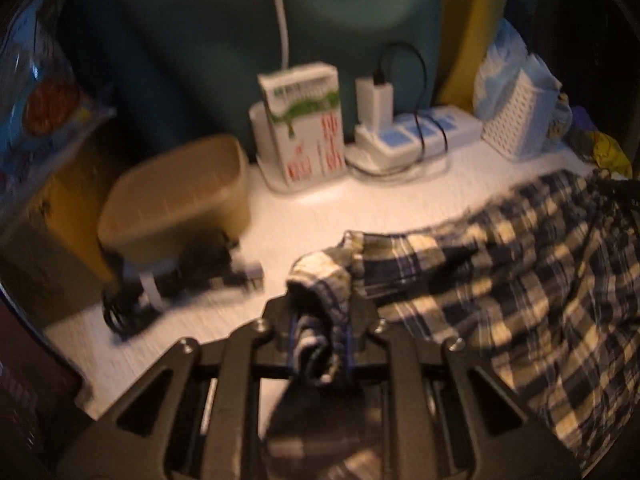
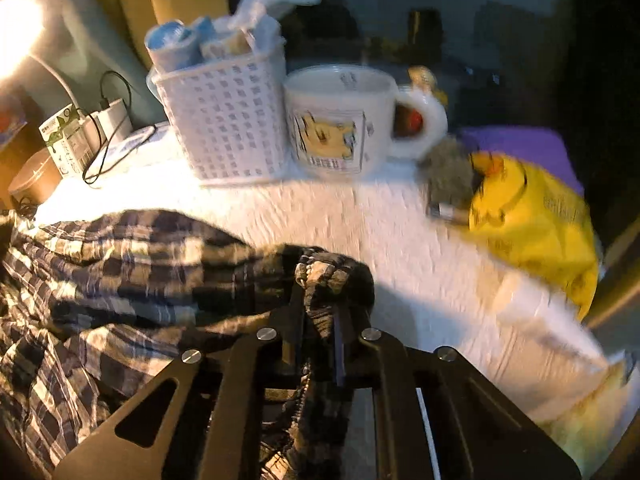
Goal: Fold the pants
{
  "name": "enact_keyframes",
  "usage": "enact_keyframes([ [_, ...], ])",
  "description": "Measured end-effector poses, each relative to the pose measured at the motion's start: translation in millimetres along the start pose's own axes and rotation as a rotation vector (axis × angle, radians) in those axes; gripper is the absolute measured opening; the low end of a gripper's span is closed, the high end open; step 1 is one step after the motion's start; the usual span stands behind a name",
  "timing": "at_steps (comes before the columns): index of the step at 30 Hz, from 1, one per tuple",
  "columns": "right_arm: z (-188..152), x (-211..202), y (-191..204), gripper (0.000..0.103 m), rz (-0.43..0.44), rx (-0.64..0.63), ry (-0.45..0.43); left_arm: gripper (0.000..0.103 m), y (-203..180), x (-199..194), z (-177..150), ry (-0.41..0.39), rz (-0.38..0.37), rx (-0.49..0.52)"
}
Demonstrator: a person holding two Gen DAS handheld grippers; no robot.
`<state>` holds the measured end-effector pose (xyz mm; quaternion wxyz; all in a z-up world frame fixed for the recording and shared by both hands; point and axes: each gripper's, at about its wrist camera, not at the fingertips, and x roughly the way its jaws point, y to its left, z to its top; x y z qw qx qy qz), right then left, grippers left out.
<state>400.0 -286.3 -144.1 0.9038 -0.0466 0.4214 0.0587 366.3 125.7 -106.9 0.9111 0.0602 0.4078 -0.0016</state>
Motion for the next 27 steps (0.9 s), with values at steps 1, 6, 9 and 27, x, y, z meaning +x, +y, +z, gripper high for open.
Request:
enact_keyframes([
  [1,5,-1,1,0.012,-0.008,-0.004,-0.018,0.017,0,1,7,-0.020,0.008,0.003],
  [6,30,-4,1,0.012,-0.052,0.003,-0.077,0.017,13,10,31,-0.076,0.034,-0.026],
  [9,39,2,1,0.012,-0.103,-0.014,-0.082,0.018,26,20,36,-0.030,0.010,-0.073],
  [27,-22,-72,-1,0.054,-0.041,-0.010,-0.080,0.045,25,-44,-33,-0.043,0.045,-0.134],
])
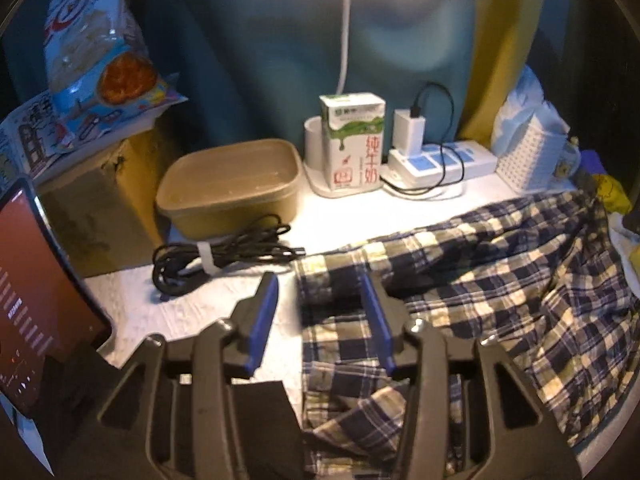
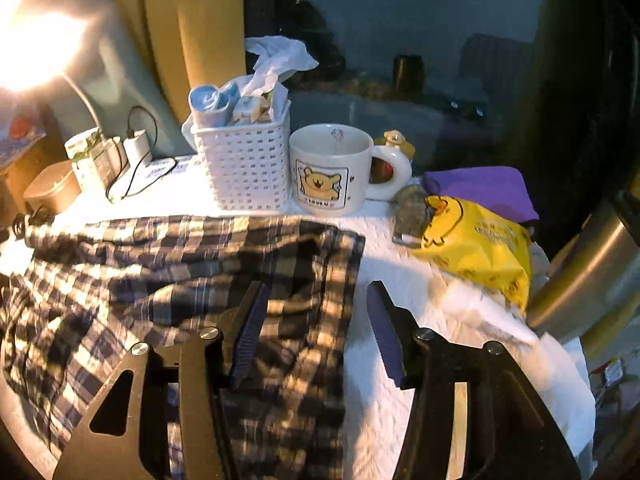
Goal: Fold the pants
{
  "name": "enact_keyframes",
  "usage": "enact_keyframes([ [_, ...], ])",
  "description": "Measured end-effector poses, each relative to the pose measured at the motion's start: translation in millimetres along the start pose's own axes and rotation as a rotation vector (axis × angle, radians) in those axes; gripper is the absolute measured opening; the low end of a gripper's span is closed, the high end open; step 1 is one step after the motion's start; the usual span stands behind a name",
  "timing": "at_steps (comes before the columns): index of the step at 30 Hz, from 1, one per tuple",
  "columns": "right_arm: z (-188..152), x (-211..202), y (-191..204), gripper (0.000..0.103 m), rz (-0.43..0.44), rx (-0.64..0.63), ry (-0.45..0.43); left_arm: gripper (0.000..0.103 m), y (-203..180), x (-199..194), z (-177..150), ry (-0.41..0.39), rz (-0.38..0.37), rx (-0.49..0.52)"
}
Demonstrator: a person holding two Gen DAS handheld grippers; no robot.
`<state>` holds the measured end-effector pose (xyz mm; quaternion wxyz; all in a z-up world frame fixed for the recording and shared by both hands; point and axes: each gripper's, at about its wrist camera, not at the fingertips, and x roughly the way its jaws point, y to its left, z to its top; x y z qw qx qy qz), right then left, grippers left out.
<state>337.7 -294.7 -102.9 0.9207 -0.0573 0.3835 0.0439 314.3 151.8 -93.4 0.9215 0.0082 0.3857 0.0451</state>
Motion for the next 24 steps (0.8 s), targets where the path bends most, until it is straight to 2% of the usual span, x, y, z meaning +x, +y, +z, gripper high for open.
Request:
enact_keyframes([
  [4,-5,-8,-4,0.054,0.001,0.019,-0.006,0.045,-15,-6,-1,0.022,-0.055,0.035],
  [9,-9,-1,-7,0.054,0.009,0.035,0.010,0.045,-45,-7,-11,0.062,-0.170,0.071],
  [11,-8,4,-7,0.054,0.022,0.039,0.017,0.045,-55,6,-12,0.079,-0.146,0.098],
  [14,-1,12,-3,0.054,0.044,0.018,0.013,0.045,-58,30,-8,0.094,-0.048,0.134],
  [17,10,31,-1,0.054,0.071,-0.009,0.024,0.045,-54,54,3,0.149,-0.030,0.166],
  [18,15,42,0,0.050,0.074,-0.015,0.038,0.045,-55,61,6,0.163,-0.024,0.186],
  [21,24,67,1,0.048,0.116,-0.022,0.083,0.045,-60,83,14,0.207,-0.010,0.242],
  [24,30,87,8,0.048,0.129,-0.037,0.117,0.045,-59,106,23,0.236,-0.004,0.244],
])
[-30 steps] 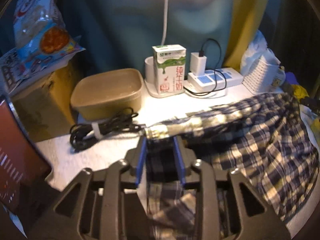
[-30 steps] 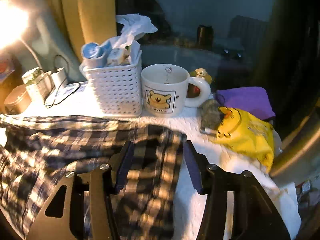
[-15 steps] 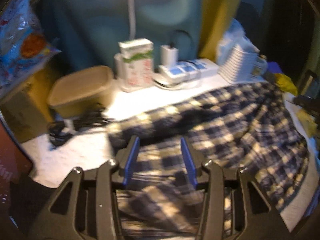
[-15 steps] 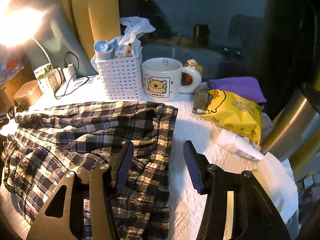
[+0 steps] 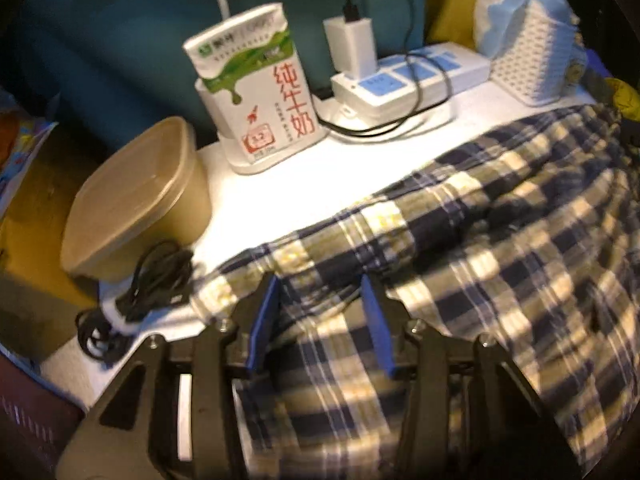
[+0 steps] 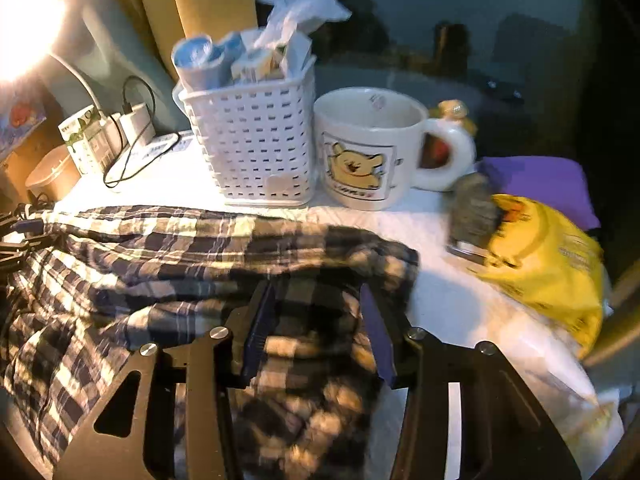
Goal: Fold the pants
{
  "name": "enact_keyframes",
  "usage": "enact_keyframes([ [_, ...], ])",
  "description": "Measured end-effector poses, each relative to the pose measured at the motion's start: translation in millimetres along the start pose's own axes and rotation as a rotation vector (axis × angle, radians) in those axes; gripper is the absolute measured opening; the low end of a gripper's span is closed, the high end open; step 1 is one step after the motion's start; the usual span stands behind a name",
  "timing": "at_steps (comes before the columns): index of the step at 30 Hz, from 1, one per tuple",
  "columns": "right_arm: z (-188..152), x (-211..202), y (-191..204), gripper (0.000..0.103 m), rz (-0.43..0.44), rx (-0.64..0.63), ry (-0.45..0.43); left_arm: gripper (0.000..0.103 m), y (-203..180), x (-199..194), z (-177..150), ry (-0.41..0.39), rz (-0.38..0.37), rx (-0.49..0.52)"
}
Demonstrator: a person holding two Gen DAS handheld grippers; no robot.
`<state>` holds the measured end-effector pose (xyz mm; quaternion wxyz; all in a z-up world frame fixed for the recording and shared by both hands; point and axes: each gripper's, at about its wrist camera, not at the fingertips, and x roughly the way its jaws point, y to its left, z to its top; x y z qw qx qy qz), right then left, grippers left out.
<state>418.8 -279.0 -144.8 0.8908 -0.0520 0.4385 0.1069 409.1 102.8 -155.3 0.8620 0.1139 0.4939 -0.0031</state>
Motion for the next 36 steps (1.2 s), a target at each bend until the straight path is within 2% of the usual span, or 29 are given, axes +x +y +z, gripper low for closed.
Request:
enact_keyframes([
  [4,10,20,9,0.048,-0.020,-0.019,0.026,0.045,22,11,18,-0.017,-0.007,-0.109],
  [8,15,15,12,0.048,-0.038,-0.015,0.001,0.045,36,-14,25,-0.079,-0.011,-0.178],
  [15,5,-29,23,0.048,-0.057,-0.025,-0.086,0.045,39,-80,-6,-0.165,-0.041,-0.198],
  [19,-11,-58,26,0.048,-0.048,-0.020,-0.114,0.045,23,-110,-28,-0.198,-0.105,-0.183],
  [22,-23,-81,26,0.048,-0.058,-0.011,-0.126,0.045,5,-112,-46,-0.175,-0.133,-0.153],
  [25,-36,-99,23,0.049,-0.065,0.014,-0.133,0.045,-15,-98,-65,-0.115,-0.156,-0.124],
  [28,-54,-114,18,0.055,-0.077,0.039,-0.131,0.045,-27,-83,-85,-0.060,-0.173,-0.123],
  [30,-67,-122,14,0.057,-0.081,0.060,-0.126,0.045,-31,-78,-95,-0.042,-0.157,-0.117],
  [36,-111,-132,3,0.057,-0.077,0.113,-0.059,0.044,-39,-80,-118,-0.074,-0.161,-0.108],
])
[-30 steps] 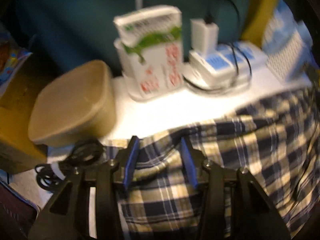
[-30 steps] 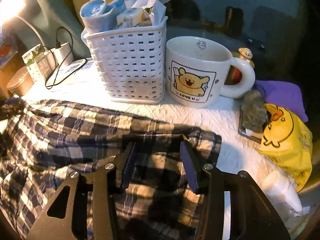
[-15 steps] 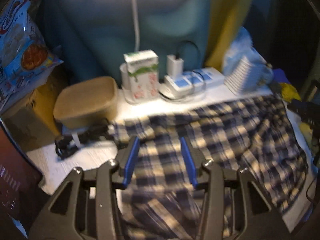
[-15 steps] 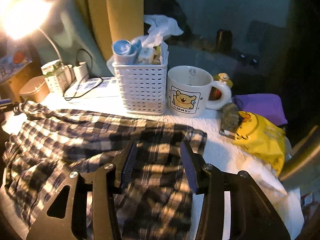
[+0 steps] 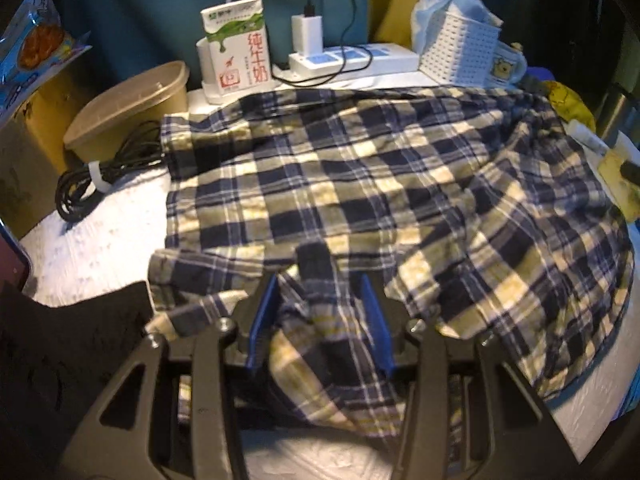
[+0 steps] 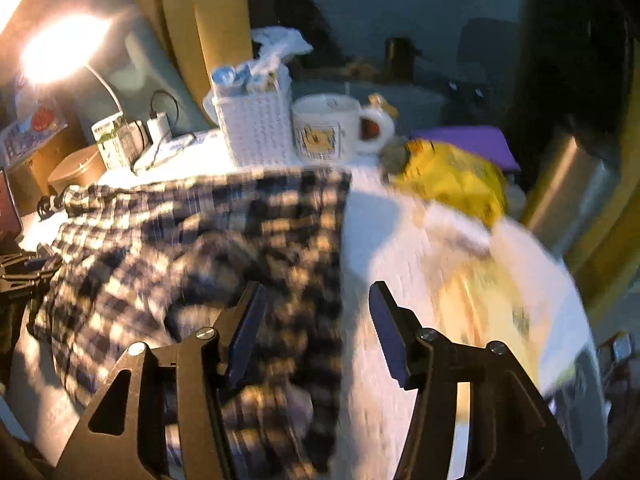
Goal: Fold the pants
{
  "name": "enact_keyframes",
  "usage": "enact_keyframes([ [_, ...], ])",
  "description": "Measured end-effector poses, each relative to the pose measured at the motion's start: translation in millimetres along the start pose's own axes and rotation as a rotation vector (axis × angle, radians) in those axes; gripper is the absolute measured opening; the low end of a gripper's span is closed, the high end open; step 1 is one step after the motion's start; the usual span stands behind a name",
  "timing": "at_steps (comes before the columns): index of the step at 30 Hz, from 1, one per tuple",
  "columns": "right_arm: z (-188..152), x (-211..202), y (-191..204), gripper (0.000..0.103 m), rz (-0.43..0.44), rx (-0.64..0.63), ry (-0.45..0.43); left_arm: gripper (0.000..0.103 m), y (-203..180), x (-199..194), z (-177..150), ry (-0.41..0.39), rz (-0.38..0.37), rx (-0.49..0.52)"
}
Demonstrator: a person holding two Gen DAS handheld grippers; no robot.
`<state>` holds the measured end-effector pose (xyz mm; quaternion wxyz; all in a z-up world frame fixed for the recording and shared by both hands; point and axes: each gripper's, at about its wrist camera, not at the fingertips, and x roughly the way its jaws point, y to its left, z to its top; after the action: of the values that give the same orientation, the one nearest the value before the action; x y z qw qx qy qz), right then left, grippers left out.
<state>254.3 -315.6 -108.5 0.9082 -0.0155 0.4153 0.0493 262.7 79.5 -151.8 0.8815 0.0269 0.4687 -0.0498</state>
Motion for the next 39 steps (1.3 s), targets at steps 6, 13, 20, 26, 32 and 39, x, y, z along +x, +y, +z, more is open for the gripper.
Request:
enact_keyframes([
  [6,-37,-2,1,0.065,0.035,0.017,0.053,0.017,5,-12,-12,-0.034,-0.019,-0.037],
  [13,-63,2,2,0.070,0.061,0.056,0.071,0.010,15,-50,-37,-0.102,-0.017,-0.118],
  [20,-76,-3,21,0.041,0.088,-0.012,0.065,0.009,11,-83,-70,-0.134,-0.028,-0.155],
  [26,-73,-23,15,0.017,0.069,-0.051,-0.003,0.008,3,-119,-84,-0.194,-0.033,-0.170],
  [32,-56,-72,8,0.016,0.029,-0.094,-0.121,0.008,-11,-172,-90,-0.274,-0.067,-0.142],
  [39,-69,-104,-4,0.017,0.021,-0.091,-0.144,0.008,-23,-176,-122,-0.204,-0.084,-0.147],
])
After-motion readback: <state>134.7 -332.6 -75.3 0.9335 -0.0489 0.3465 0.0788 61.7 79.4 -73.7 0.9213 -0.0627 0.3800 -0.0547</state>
